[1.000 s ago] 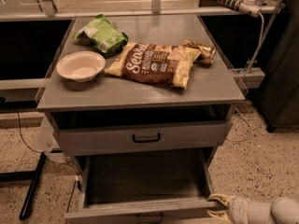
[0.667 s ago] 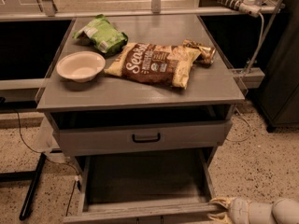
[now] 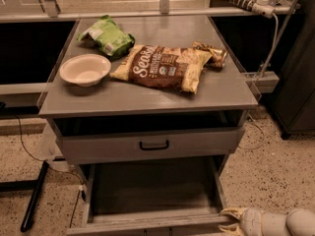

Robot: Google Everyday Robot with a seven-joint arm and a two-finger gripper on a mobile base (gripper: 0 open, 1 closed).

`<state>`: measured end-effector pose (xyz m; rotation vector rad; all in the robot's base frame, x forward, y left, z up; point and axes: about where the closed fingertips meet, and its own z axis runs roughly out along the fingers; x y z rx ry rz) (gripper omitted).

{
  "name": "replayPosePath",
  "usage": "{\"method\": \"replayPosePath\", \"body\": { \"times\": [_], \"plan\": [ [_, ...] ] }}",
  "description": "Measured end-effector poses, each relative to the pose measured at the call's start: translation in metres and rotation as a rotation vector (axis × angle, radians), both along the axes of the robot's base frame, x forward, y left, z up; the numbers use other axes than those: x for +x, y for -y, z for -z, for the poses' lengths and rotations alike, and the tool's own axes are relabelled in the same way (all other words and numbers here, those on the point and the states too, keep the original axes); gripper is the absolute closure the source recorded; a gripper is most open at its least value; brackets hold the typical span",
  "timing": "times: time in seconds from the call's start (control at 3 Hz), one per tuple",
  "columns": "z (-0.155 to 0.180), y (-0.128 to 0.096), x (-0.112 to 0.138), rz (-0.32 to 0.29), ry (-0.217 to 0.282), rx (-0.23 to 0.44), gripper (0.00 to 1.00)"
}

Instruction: Open middle drawer

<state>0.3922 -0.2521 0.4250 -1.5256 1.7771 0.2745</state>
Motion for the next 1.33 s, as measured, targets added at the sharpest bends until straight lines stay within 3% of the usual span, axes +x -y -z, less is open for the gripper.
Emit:
{"method": "replayPosePath", "body": {
  "times": [1.0, 1.33],
  "plan": [
    [0.0000, -0.0001, 0.0000, 0.000, 0.000, 0.000, 0.12],
    [0.0000, -0.0001, 0.0000, 0.000, 0.000, 0.000, 0.00]
  ]
}}
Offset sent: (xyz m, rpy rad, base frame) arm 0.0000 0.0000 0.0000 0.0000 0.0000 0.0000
